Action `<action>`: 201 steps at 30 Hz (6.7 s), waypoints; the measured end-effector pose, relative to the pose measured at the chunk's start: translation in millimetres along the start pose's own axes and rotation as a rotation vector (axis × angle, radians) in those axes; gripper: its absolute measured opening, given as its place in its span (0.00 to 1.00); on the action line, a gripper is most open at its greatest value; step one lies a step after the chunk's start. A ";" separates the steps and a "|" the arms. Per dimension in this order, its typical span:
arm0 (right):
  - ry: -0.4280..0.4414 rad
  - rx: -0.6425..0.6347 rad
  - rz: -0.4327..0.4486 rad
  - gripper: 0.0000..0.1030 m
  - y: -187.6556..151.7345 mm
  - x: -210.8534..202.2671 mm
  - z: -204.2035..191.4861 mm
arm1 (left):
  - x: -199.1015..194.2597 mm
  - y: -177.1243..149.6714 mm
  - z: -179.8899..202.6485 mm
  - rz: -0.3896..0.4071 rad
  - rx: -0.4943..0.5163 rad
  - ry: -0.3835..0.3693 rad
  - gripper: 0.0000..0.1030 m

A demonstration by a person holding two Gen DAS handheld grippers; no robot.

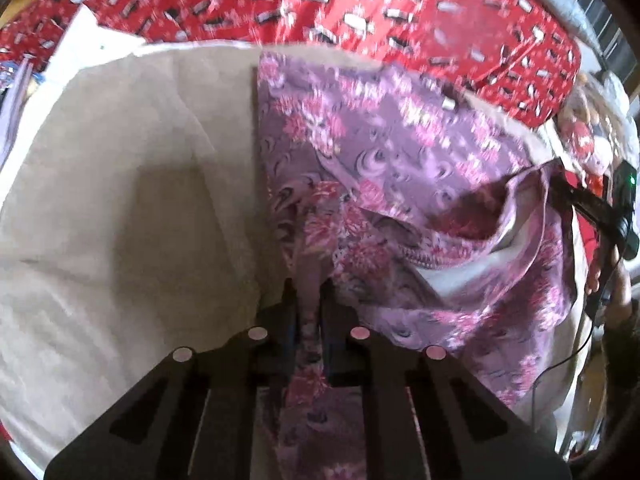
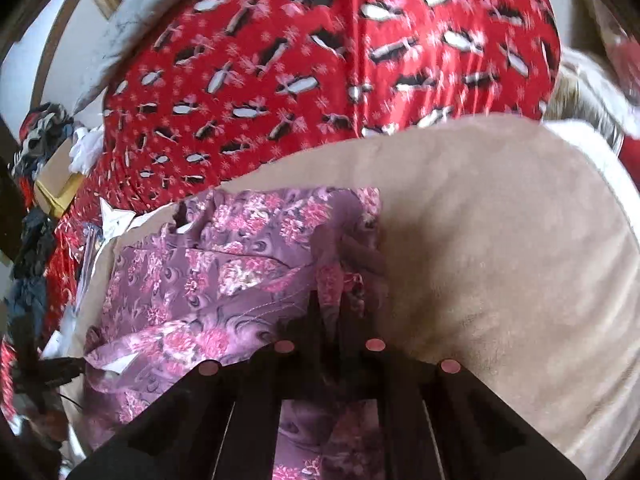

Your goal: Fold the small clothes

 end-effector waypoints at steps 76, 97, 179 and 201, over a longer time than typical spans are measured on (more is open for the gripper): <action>-0.078 0.150 0.034 0.42 -62.2 -14.8 7.4 | 51.4 3.4 21.7 -0.013 -0.220 0.311 0.91; -0.077 0.164 0.035 0.46 -61.8 -7.7 4.5 | 69.2 7.8 -19.8 0.002 -0.276 0.208 1.00; -0.051 -0.064 -0.023 0.62 -35.5 4.3 -64.6 | 90.9 39.5 16.2 -0.226 -0.124 -0.172 0.17; -0.014 -0.018 -0.148 0.65 -49.4 -8.2 32.9 | 44.5 57.3 158.0 -0.136 -0.242 -0.276 0.15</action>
Point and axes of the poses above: each gripper's, at about its wrist camera, not at the fingertips, and x roughly the way its jaws point, z to its right, y to its top, the point moved 5 cm from there along x, roughly the way its jaws point, and after that the axes turned 8 degrees about z, right-handed, at the moved point
